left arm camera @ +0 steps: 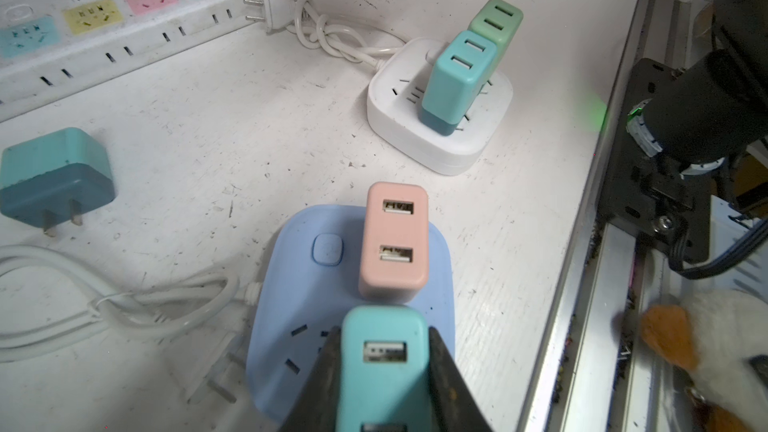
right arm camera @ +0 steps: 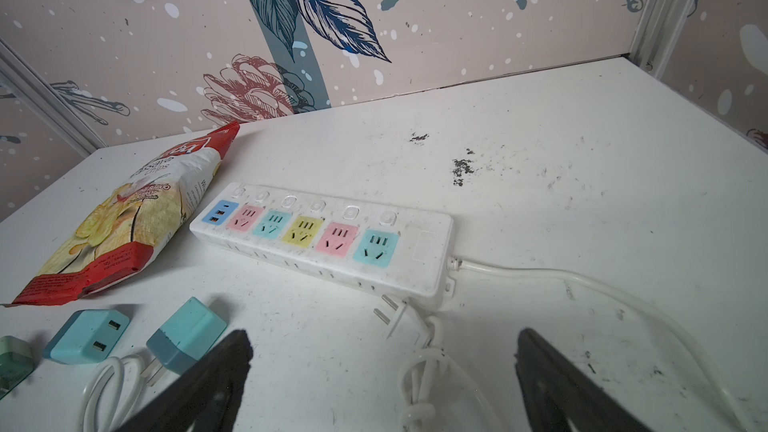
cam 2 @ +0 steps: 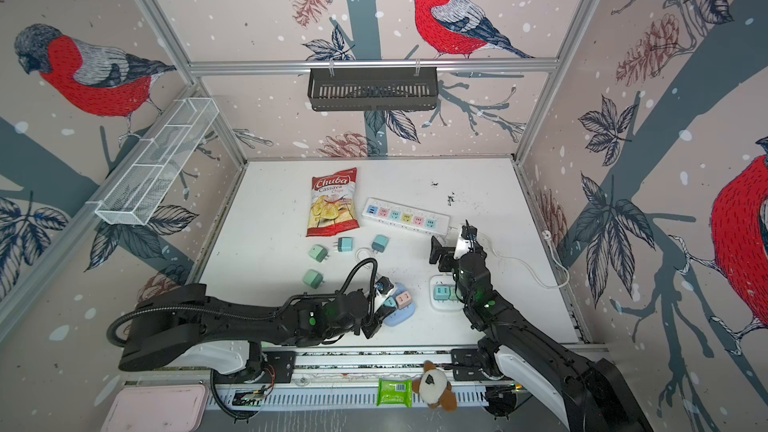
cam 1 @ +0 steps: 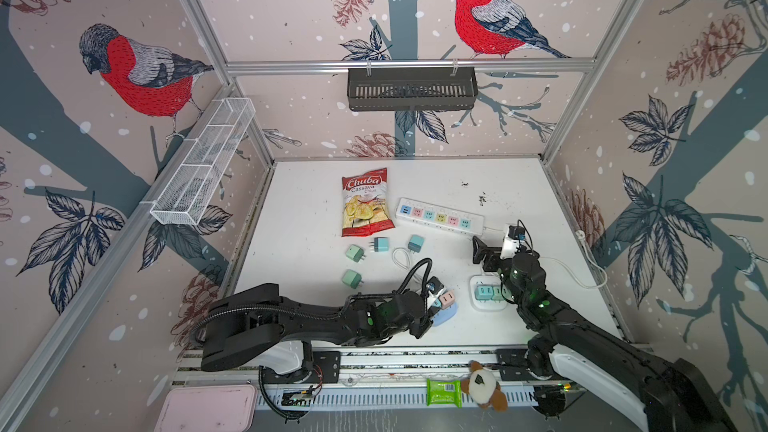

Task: Insert the plug
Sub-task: 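Carry the teal charger with the left gripper over the light-blue socket cube, then lower the teal charger with the left gripper into the light-blue socket cube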

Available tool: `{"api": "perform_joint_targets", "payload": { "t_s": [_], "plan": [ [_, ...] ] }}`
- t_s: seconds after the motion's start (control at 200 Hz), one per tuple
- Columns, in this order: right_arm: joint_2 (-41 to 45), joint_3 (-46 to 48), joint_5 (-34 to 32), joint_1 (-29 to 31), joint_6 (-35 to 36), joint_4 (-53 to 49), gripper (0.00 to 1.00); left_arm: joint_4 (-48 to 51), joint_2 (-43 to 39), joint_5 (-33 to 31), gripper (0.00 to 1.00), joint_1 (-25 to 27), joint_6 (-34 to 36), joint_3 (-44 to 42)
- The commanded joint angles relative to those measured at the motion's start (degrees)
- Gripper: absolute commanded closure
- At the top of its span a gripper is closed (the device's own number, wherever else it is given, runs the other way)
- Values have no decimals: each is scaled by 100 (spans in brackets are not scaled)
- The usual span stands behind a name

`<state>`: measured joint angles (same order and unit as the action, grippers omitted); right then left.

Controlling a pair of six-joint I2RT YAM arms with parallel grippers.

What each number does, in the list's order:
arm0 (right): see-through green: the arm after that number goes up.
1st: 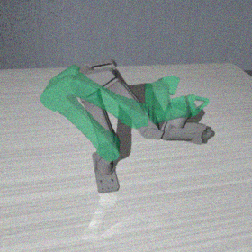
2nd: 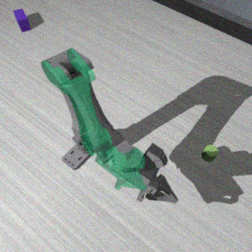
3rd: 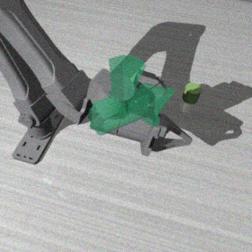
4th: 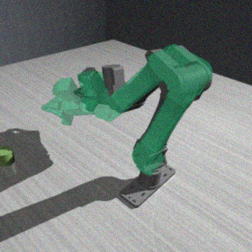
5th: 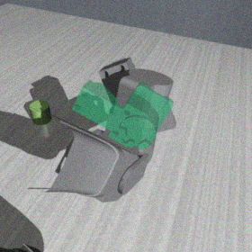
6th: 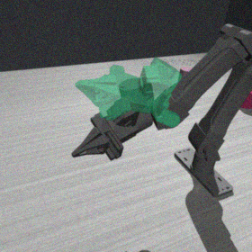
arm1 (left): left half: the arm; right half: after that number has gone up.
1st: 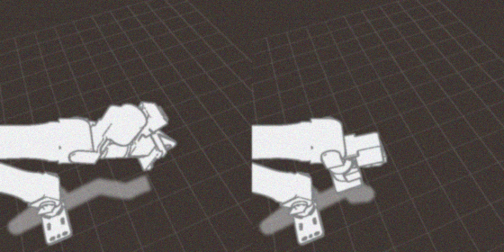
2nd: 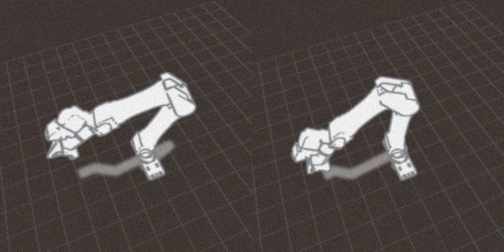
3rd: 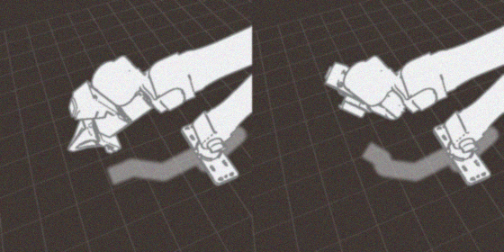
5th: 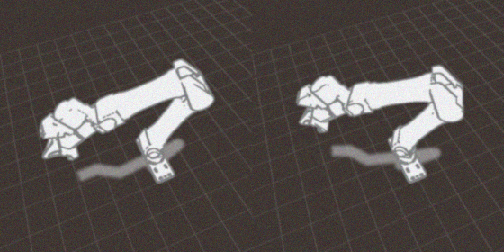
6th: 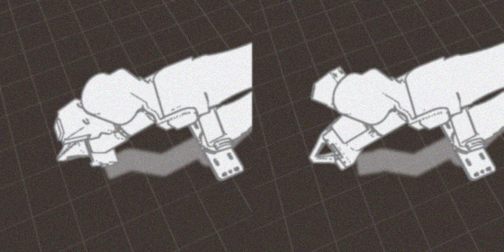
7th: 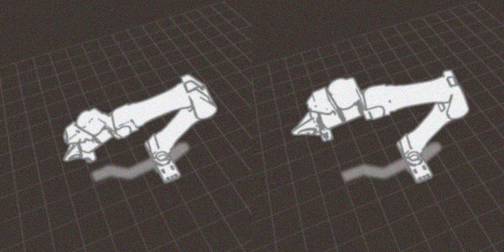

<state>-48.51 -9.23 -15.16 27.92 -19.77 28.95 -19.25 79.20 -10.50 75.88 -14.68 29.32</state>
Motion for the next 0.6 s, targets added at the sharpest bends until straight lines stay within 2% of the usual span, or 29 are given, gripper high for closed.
{"api": "perform_joint_targets", "payload": {
  "t_s": [0.0, 0.18, 0.595],
  "plan": [
    [10, 9, 19, -15, -79, 42, 0, 420, -174, 171, 100, 3, -5, -120],
    [16, 9, 30, -32, -89, 41, 0, 673, -355, 240, 100, 2, 20, -212],
    [10, 9, 48, -54, -106, 32, 0, 308, 437, 347, 100, 37, 26, -240]
  ]
}}
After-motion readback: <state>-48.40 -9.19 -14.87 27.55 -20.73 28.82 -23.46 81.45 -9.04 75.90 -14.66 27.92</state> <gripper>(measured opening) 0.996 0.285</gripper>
